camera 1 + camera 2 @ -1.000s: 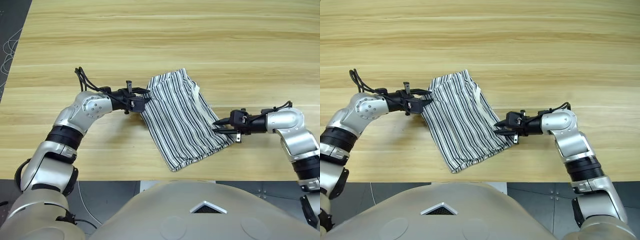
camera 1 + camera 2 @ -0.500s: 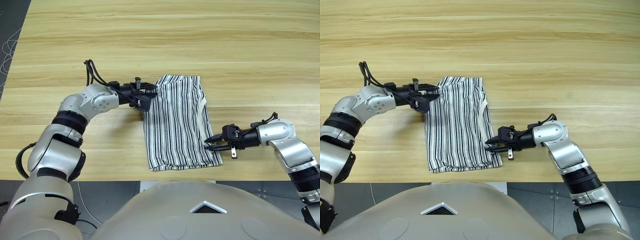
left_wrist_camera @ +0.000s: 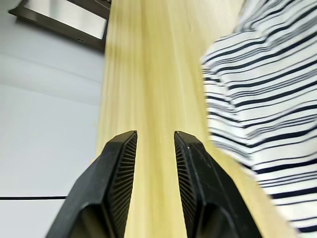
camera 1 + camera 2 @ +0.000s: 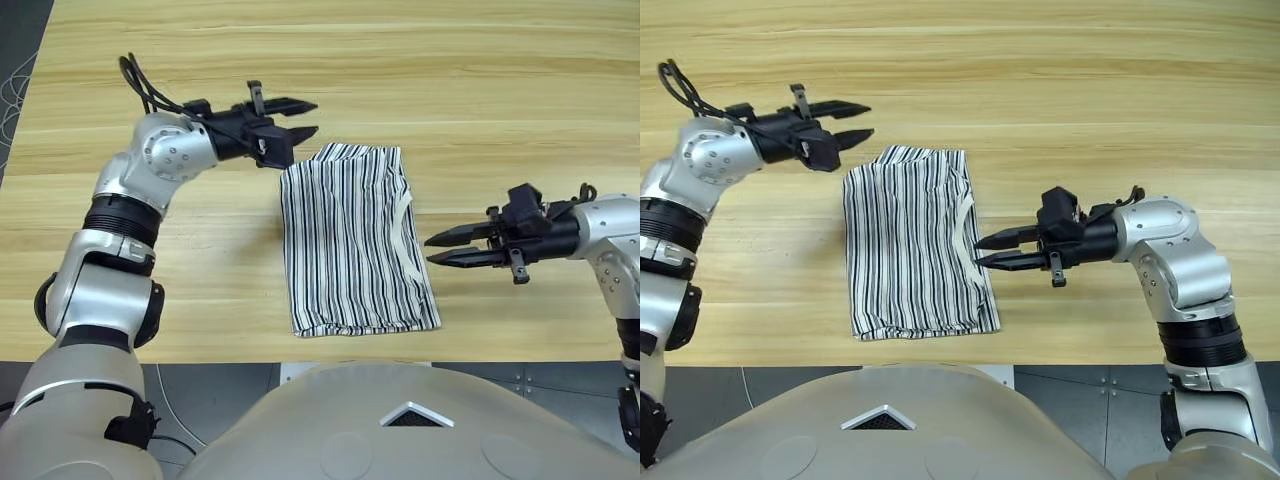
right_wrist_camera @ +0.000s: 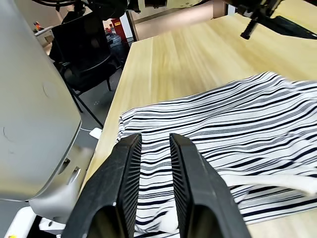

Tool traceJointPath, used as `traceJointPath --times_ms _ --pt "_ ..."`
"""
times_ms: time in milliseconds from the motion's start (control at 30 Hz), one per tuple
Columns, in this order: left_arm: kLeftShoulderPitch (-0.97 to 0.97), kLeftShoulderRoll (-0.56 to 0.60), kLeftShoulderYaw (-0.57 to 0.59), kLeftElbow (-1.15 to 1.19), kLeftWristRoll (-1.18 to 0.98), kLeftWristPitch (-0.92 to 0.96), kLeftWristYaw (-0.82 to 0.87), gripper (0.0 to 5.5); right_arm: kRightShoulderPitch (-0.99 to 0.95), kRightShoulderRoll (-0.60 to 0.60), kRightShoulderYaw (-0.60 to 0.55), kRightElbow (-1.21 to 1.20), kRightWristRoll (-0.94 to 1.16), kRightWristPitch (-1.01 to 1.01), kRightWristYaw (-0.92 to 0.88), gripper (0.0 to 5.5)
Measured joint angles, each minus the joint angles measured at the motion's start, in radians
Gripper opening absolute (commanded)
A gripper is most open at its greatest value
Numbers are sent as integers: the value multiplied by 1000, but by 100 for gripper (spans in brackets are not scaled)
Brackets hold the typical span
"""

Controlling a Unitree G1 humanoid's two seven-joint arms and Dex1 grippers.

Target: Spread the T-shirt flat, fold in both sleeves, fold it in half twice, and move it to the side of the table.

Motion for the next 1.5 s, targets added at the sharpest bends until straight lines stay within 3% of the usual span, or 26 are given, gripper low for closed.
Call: traceJointPath --times_ms 167,300,433,567,733,967,1300,1500 --pt "128 128 88 -150 -67 -45 -5 269 -26 13 -39 167 -262 -453 -124 234" --pt "339 206 133 -279 -58 -87 3 337 -25 -14 -37 339 -433 -911 -150 313" --pt "695 298 220 -493 -1 -145 5 402 -7 -110 0 502 -530 -1379 -127 385" --pt "966 384 324 -635 103 -212 9 405 -2 -211 114 629 -628 -1676 -122 402" --pt "1017 389 313 -673 152 -210 6 405 -13 -225 184 684 -705 -1790 -223 402" --pt "879 318 235 -542 242 -243 77 405 -78 -171 199 720 -872 -1875 -393 402" --pt "884 291 78 -580 190 -246 91 405 -106 -117 240 698 -1022 -1897 -582 402" --pt "846 309 51 -587 190 -247 87 405 -109 -108 268 687 -1072 -1887 -665 402"
